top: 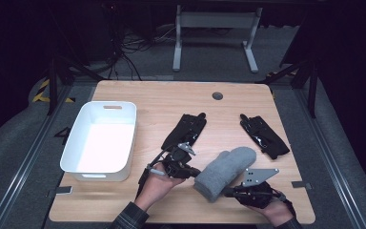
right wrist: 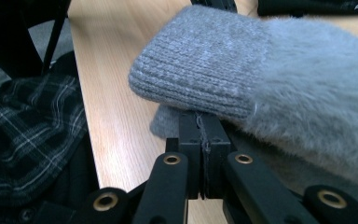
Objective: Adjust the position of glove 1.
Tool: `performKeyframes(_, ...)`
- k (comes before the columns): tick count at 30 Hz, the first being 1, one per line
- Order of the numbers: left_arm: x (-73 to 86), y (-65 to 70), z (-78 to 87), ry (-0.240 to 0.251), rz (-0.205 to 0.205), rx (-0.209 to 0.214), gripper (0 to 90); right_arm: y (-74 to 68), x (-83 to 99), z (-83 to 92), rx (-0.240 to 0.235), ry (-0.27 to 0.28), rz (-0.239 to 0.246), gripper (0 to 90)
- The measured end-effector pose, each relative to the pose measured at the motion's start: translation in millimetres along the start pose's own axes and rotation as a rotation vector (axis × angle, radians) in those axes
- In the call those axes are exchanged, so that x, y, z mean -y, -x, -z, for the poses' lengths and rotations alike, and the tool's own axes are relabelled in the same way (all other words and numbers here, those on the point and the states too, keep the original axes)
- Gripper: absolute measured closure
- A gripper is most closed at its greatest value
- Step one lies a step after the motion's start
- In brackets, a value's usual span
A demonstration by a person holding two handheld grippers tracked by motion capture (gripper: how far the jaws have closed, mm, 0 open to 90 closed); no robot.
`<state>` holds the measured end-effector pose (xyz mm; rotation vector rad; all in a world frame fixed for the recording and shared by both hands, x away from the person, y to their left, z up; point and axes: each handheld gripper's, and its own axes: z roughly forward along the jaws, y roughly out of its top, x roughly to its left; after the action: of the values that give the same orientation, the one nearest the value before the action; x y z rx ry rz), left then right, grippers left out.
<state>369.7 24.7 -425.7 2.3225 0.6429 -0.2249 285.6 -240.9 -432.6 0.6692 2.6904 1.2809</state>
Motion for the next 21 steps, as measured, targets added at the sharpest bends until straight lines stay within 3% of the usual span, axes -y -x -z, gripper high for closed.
performKeyframes(4, 1.0, -2.6, -1.4, -0.007, 0.001, -0.007, 89.4, 1.2, 3.4, -0.7, 0.004, -0.015, -0.003, 86.2)
performKeyframes(9, -2.6, -4.0, 12.2, 0.047, 0.011, -0.032, 73.0, 7.1, 11.2, 7.2, 0.041, -0.030, -0.020, 77.0)
performKeyframes(14, -10.9, -5.6, 18.3, 0.100, 0.004, -0.033, 60.1, 19.4, 22.7, 20.5, 0.110, -0.044, -0.054, 67.0)
performKeyframes(15, -13.5, -6.3, 17.8, 0.134, -0.008, -0.038, 53.9, 25.2, 27.7, 24.8, 0.141, -0.053, -0.071, 60.9)
performKeyframes(21, -23.9, -8.7, 13.5, 0.159, -0.028, -0.050, 45.2, 42.8, 40.5, 35.8, 0.219, -0.050, -0.130, 48.6)
